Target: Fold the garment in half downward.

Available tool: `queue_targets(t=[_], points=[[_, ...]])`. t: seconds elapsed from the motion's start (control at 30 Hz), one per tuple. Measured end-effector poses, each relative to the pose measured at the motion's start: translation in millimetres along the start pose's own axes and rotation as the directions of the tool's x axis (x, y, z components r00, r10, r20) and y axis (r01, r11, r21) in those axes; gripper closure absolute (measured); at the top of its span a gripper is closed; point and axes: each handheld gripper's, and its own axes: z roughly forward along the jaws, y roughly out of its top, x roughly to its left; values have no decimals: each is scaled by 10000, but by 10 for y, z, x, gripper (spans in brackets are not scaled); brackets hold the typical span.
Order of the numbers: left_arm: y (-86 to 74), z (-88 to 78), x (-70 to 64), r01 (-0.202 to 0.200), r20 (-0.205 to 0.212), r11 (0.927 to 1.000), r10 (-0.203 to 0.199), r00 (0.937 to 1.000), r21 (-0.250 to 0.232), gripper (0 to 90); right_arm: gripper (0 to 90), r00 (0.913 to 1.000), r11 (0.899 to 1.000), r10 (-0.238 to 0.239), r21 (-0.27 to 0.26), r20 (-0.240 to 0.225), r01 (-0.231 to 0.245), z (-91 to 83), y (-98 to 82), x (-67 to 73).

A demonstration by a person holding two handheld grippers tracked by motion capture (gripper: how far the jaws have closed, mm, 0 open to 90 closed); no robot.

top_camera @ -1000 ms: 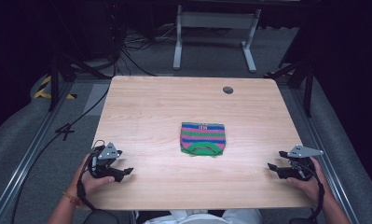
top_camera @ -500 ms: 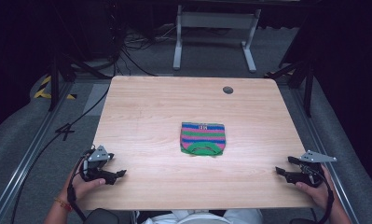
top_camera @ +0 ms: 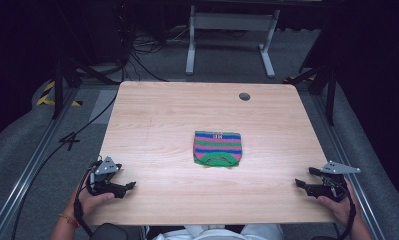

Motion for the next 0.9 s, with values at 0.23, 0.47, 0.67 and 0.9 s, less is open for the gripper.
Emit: queue_targets(t=[0.23, 0.47, 0.67, 0.9], points=[[5, 8, 6, 152, 3, 9999, -152, 9999, -14, 142, 220, 10000, 10000, 34, -17, 48, -34, 4, 4, -1], [7, 6, 8, 130, -69, 9999, -130, 9999, 23, 142, 217, 10000, 10000, 23, 2, 84, -23, 5, 5, 1], [9, 5, 8, 128, -104, 9999, -128, 9999, 38, 141, 217, 10000, 10000, 20, 0, 90, -20, 5, 5, 1], [10, 12, 9, 213, -115, 9998, -213, 9997, -17, 140, 217, 10000, 10000, 22, 1, 87, -22, 4, 5, 1]])
